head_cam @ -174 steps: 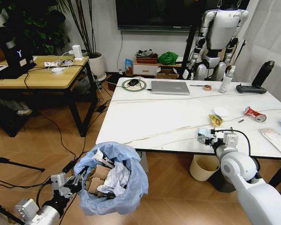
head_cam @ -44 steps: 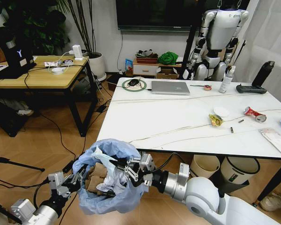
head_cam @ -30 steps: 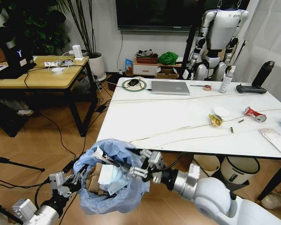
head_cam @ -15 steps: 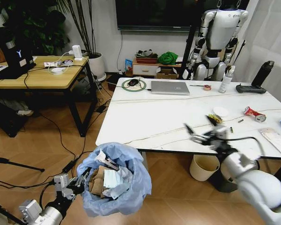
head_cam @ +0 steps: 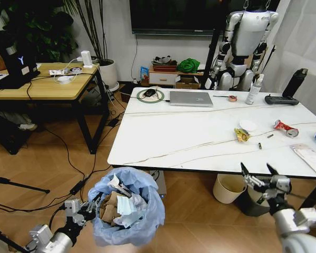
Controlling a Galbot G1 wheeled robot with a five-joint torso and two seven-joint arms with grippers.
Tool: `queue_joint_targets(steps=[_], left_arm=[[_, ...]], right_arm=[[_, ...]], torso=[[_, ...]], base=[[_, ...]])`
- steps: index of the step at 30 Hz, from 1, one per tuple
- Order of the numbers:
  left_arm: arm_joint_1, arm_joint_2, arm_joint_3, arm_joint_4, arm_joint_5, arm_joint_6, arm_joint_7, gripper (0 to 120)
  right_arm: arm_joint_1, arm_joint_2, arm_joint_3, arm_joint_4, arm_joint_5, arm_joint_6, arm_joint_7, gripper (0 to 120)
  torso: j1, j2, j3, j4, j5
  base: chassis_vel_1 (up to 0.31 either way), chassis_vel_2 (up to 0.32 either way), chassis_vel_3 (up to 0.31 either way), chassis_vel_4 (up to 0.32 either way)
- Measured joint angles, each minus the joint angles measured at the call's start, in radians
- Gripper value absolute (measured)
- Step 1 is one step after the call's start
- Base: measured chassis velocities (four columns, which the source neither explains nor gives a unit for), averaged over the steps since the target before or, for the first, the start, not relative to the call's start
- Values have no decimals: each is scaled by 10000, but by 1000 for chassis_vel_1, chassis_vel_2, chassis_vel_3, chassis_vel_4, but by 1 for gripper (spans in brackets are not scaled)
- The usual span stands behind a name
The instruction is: Pick up the trash bin and place the trash from the table into it.
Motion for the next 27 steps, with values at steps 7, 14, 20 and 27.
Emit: queue_joint_targets(steps=[7, 14, 20, 27], left_arm=[[-2, 57, 286, 198, -2, -78, 173, 1], [75, 81, 598, 109, 84, -122, 289, 1], [66, 3, 761, 64, 198, -145, 305, 1], [24, -41, 802, -30, 206, -146, 301, 1]], right_arm=[[17, 490, 347, -39, -243, 272, -431, 100], [-65, 626, 360, -73, -459, 448, -669, 100], [-82, 580, 325, -86, -519, 496, -760, 100], [-74, 475, 302, -114, -411, 497, -780, 100]], torso=[[0, 0, 0, 0, 1], [0, -1, 1, -1, 7], [0, 0, 0, -1, 1], [0, 0, 1, -1, 0]], base=[[-100, -95, 92, 83], [-182, -178, 181, 179], [-117, -126, 124, 115], [-12, -11, 24, 17]])
